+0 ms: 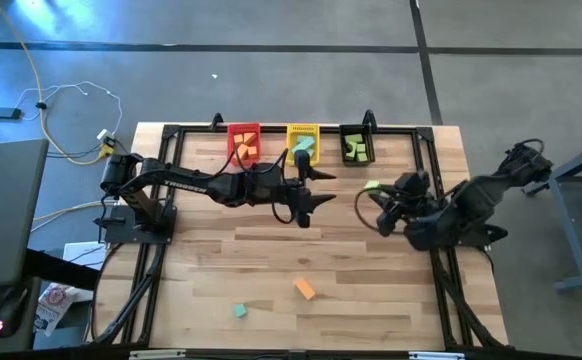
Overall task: Sort & place blocks by color
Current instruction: Put the green block into the black bin
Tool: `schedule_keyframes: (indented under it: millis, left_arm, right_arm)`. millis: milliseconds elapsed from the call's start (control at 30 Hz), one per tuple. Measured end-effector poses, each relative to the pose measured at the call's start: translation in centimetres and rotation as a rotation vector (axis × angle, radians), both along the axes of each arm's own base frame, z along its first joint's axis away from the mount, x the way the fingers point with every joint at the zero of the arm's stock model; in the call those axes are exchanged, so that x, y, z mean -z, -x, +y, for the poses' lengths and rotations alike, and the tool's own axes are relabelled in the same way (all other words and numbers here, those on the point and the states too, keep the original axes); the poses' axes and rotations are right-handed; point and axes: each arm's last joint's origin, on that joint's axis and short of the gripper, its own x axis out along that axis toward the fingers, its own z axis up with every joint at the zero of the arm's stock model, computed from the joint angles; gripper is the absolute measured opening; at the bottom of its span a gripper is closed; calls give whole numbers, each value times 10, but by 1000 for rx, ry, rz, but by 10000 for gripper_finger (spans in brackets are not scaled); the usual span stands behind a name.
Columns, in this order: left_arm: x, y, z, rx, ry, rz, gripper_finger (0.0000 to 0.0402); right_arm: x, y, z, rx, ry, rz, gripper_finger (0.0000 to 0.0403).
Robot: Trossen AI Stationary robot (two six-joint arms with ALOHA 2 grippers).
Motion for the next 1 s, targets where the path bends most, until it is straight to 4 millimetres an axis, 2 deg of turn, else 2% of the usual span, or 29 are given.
schedule_keyframes:
  millis: [500, 1000]
  left_arm:
    - [-12, -1, -6, 15, -44, -113, 216]
    - [-17, 0, -6, -51, -92, -155, 216]
  right_arm:
    - [-27, -39, -17, -273, 72, -108, 100]
    - [-19, -77, -30, -234, 51, -150, 102]
